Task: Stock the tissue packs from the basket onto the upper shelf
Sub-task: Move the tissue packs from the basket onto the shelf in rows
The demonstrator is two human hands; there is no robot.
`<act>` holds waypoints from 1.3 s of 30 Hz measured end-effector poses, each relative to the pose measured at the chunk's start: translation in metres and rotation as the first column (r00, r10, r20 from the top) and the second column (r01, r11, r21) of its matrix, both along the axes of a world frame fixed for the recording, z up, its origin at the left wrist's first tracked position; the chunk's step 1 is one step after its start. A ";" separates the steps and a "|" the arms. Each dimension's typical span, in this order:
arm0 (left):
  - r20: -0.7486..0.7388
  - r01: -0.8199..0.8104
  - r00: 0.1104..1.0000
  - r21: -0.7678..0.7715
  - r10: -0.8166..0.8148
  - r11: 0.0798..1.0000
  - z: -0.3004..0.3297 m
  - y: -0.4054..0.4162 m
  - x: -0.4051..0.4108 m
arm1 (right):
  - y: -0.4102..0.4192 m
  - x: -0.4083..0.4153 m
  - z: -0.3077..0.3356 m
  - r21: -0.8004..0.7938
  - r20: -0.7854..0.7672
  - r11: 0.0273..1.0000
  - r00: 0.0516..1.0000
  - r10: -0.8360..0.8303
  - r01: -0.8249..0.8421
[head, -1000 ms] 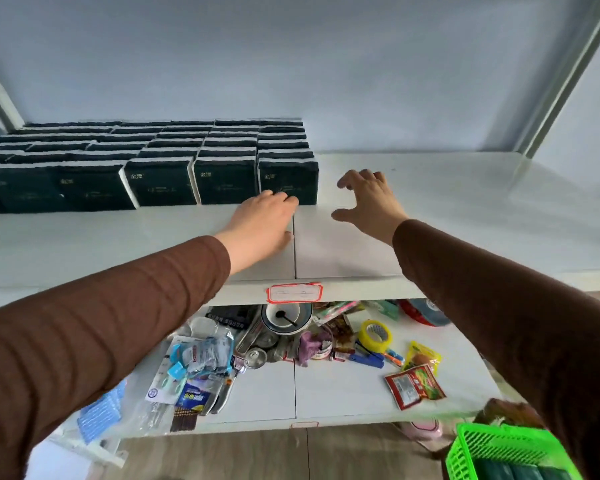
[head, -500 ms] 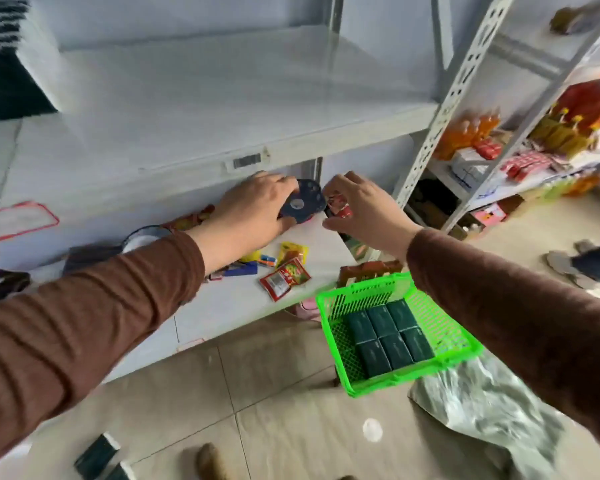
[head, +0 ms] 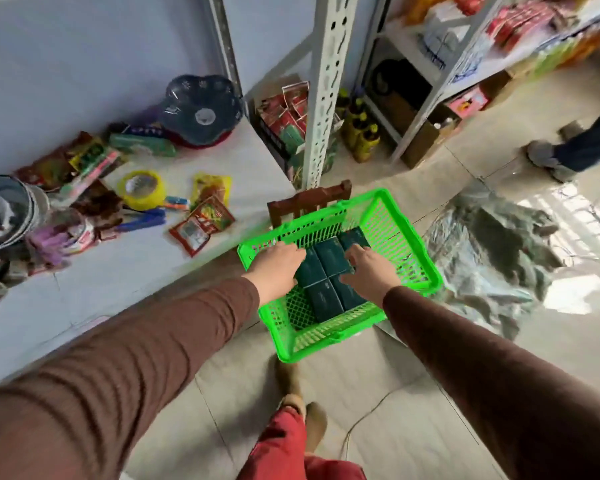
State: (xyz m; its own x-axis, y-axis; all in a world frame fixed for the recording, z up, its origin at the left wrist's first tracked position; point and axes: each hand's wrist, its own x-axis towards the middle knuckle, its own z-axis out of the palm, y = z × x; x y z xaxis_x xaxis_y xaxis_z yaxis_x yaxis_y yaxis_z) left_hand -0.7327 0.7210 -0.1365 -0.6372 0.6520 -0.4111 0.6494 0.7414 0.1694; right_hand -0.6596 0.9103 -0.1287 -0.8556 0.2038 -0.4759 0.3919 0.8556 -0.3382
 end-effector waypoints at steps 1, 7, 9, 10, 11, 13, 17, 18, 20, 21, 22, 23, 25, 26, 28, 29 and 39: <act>0.003 0.023 1.000 -0.024 -0.023 0.999 -0.022 0.008 -0.005 | 0.005 -0.001 -0.024 -0.001 0.038 0.999 0.999 -0.037 0.038; 0.019 0.090 0.996 -0.161 -0.089 0.983 -0.138 0.047 -0.035 | 0.009 -0.002 -0.162 0.008 0.251 0.972 0.940 -0.231 0.237; 0.004 0.120 0.993 -0.181 -0.121 0.976 -0.175 0.057 -0.047 | 0.006 -0.005 -0.204 0.020 0.300 0.961 0.915 -0.269 0.276; -0.009 0.142 0.989 -0.194 -0.147 0.971 -0.193 0.061 -0.052 | 0.003 -0.006 -0.225 0.032 0.324 0.957 0.903 -0.282 0.287; -0.020 0.159 0.986 -0.205 -0.167 0.966 -0.209 0.066 -0.058 | 0.000 -0.007 -0.245 0.043 0.349 0.953 0.889 -0.296 0.301; -0.043 0.181 0.980 -0.213 -0.195 0.960 -0.243 0.075 -0.070 | -0.009 -0.008 -0.284 0.061 0.398 0.939 0.855 -0.333 0.337; -0.066 0.290 0.947 -0.239 -0.314 0.927 -0.303 0.091 -0.083 | -0.028 -0.010 -0.342 0.168 0.339 0.890 0.823 -0.456 0.424; -0.063 0.301 0.944 -0.240 -0.324 0.923 -0.312 0.093 -0.084 | -0.032 -0.009 -0.352 0.204 0.306 0.882 0.829 -0.469 0.424; -0.068 0.313 0.938 -0.247 -0.339 0.917 -0.326 0.095 -0.084 | -0.038 -0.004 -0.367 0.247 0.263 0.876 0.842 -0.471 0.413; -0.060 0.331 0.932 -0.257 -0.357 0.908 -0.329 0.096 -0.083 | -0.041 0.000 -0.373 0.254 0.269 0.879 0.843 -0.466 0.404; -0.049 0.359 0.922 -0.267 -0.384 0.894 -0.330 0.097 -0.082 | -0.043 0.004 -0.376 0.258 0.298 0.884 0.838 -0.456 0.389; -0.043 0.381 0.911 -0.285 -0.409 0.879 -0.330 0.097 -0.081 | -0.043 0.007 -0.377 0.260 0.336 0.892 0.831 -0.443 0.371; -0.039 0.383 0.908 -0.326 -0.417 0.864 -0.328 0.096 -0.080 | -0.038 0.009 -0.377 0.245 0.424 0.917 0.816 -0.394 0.315; -0.026 0.360 0.919 -0.353 -0.394 0.864 -0.325 0.094 -0.081 | -0.033 0.007 -0.373 0.225 0.463 0.931 0.809 -0.361 0.287; -0.001 0.303 0.942 -0.424 -0.335 0.854 -0.312 0.087 -0.082 | -0.017 0.002 -0.361 0.196 0.503 0.952 0.810 -0.303 0.234; -0.008 0.287 0.946 -0.451 -0.325 0.845 -0.304 0.083 -0.079 | -0.008 0.001 -0.352 0.189 0.511 0.962 0.816 -0.269 0.199; 0.087 -0.320 0.939 -0.129 0.332 0.939 -0.111 0.008 -0.049 | 0.072 -0.046 -0.132 -0.223 0.300 0.972 0.944 0.135 -0.069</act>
State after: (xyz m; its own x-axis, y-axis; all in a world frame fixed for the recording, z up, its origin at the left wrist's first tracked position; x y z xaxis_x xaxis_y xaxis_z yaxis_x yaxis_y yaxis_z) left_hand -0.7819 0.7293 -0.2476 -0.7555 0.3621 -0.5460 0.3516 0.9273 0.1284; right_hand -0.7057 0.9824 -0.2609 -0.6689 -0.0081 -0.7433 0.4202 0.8207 -0.3871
